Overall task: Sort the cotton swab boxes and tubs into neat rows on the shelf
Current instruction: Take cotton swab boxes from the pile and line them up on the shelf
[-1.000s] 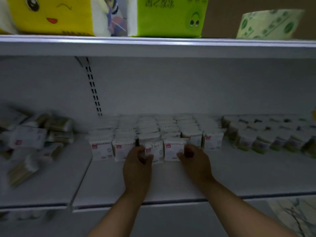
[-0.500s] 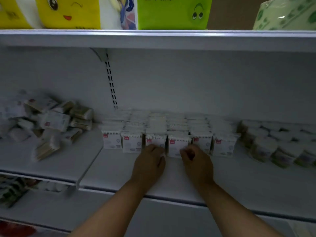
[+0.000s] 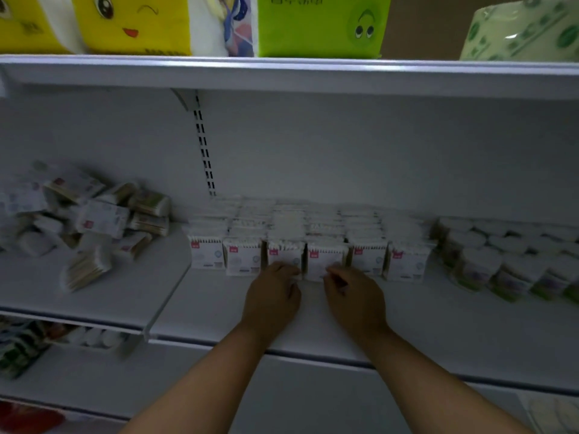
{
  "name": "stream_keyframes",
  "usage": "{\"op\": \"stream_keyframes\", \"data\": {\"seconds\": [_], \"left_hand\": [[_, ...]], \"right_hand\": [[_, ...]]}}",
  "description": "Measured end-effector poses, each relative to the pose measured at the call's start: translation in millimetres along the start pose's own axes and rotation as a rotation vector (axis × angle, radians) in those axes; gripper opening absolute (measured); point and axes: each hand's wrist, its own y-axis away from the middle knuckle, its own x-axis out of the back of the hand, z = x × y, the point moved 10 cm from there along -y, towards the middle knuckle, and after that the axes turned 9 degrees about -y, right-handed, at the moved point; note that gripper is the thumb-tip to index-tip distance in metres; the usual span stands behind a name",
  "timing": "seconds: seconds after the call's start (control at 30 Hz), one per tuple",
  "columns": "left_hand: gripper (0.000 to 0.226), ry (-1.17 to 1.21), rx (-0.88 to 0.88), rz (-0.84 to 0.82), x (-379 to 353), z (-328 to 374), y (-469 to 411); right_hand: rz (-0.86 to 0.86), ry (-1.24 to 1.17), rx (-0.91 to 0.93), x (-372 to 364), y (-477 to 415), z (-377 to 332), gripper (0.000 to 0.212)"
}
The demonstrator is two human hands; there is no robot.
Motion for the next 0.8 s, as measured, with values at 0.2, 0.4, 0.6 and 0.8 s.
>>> {"op": "stream_keyframes", "data": {"seconds": [0.2, 0.4, 0.6, 0.8], "left_hand": [[0.029, 0.073, 0.097, -0.059, 3, -13, 8], [0.034, -0.137, -0.073, -0.255, 65, -65, 38], [0.058, -0.507, 0.007, -0.524, 192, -232, 77], [0.073, -0.712, 0.137, -0.562, 274, -366, 112]], "right_hand": [[-0.024, 0.132, -0.030, 6, 17, -9, 0.020], [-0.406, 0.600, 0.136, -37, 37, -75, 0.027], [-0.744, 0.755, 0.166, -135, 38, -185, 0.040], [-0.739, 0.652, 0.275, -222, 42, -279, 0.062]]}}
